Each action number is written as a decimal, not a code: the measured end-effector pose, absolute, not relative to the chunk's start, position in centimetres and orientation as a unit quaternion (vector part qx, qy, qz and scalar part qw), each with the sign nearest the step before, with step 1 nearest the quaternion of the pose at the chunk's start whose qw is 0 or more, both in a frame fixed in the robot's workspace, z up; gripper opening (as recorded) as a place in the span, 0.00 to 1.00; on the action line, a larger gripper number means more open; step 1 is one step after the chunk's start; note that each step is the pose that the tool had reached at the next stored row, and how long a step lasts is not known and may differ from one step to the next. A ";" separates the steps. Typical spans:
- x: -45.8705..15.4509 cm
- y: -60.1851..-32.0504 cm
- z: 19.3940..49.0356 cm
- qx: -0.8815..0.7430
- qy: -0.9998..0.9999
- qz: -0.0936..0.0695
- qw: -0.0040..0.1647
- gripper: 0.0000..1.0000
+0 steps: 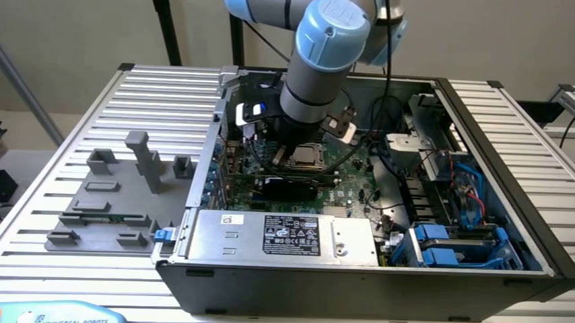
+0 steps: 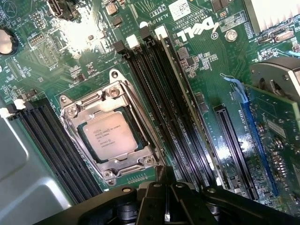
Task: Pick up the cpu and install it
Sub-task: 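Install the second cpu locking lever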
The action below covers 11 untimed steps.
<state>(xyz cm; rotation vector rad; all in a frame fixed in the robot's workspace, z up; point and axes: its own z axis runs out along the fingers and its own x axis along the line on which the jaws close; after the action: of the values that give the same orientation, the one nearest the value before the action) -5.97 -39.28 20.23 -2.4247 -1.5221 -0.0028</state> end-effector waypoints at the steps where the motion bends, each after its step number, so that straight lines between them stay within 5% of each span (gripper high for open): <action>1: -6.0 -39.2 20.2 -0.839 -0.526 0.000 0.138 0.11; 11: -6.0 -38.6 20.5 -0.840 -0.527 0.003 0.133 0.11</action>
<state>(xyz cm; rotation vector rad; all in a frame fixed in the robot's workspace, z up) -5.97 -38.62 20.53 -2.4363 -1.5275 0.0085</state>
